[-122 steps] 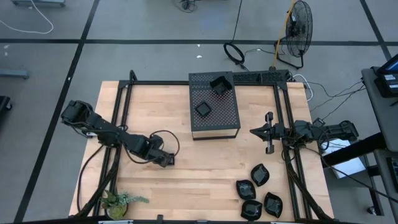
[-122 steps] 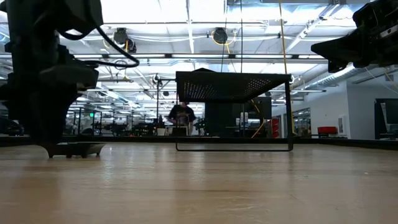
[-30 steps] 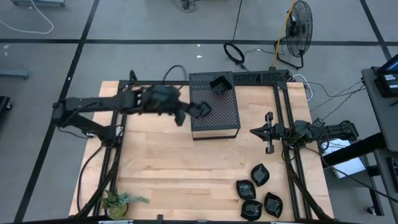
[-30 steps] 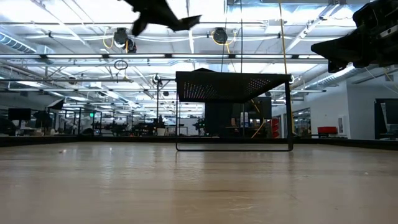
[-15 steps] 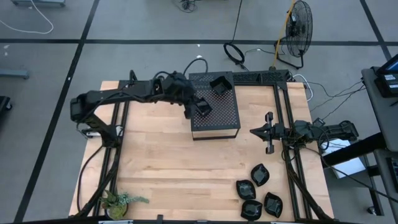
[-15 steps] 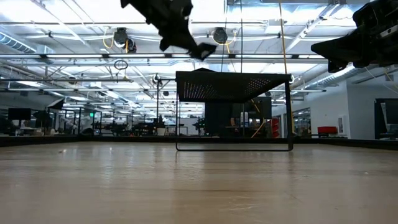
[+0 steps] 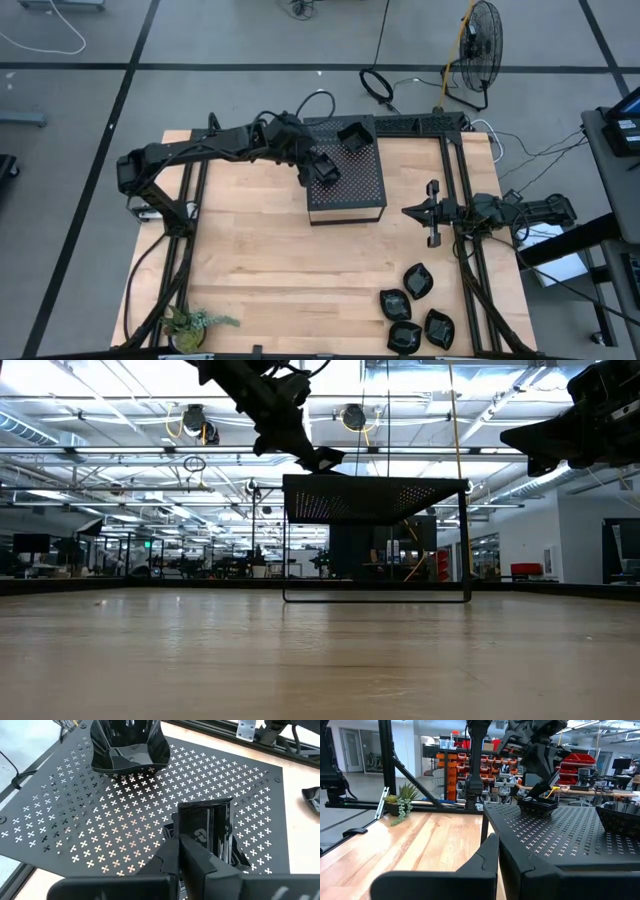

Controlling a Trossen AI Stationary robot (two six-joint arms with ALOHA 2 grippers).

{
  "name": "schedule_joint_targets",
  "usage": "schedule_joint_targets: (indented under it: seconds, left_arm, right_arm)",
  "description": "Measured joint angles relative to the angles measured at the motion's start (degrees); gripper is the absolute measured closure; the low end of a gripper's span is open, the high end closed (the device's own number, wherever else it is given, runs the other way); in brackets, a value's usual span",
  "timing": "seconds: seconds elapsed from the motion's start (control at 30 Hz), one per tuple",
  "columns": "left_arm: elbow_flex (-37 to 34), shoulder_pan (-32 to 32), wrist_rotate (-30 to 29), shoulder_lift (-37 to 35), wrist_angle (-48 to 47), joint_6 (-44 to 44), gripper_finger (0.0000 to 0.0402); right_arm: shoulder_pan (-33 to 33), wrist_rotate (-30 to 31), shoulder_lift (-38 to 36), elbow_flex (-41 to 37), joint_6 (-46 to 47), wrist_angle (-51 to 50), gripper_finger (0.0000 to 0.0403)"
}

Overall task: Pick & Place Mini shaped plates
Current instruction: Stack the square plate on top of the square plate on the shelf, then put the leaf shaped plate on the shelf

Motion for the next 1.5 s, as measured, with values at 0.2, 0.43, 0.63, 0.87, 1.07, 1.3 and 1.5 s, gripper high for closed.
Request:
schedule_joint_targets:
  seconds: [0.2, 0.43, 0.63, 0.87, 1.07, 1.3, 1.5]
  left_arm:
    - [0.0, -0.4, 0.0, 0.0, 0.0, -2.0, 0.0383]
    - [0.0, -1.4, -0.1, 0.0, 0.0, -2.7, 0.0356]
    - [0.0, -1.8, -1.1, 0.0, 0.0, -2.6, 0.0367]
    - [-0.1, -2.0, 0.7, -1.1, -1.6, -7.4, 0.0376]
    - [-0.1, -2.6, 1.3, -7.9, -10.0, -5.5, 0.0391]
    - [-2.2, -6.9, -3.0, -21.7, -11.7, -5.2, 0.0387]
    - [-13.7, -13.7, -6.6, -36.1, -7.1, -4.5, 0.0392]
  right_arm:
    - [0.0, 0.0, 0.0, 0.0, 0.0, 0.0, 0.0403]
    - [0.0, 0.0, 0.0, 0.0, 0.0, 0.0, 0.0403]
    - [0.0, 0.0, 0.0, 0.0, 0.0, 0.0, 0.0403]
    - [0.0, 0.0, 0.0, 0.0, 0.0, 0.0, 0.0403]
    - [0.0, 0.0, 0.0, 0.0, 0.0, 0.0, 0.0403]
    - [0.0, 0.0, 0.0, 0.0, 0.0, 0.0, 0.0403]
    - [0.0, 0.0, 0.0, 0.0, 0.0, 0.0, 0.0403]
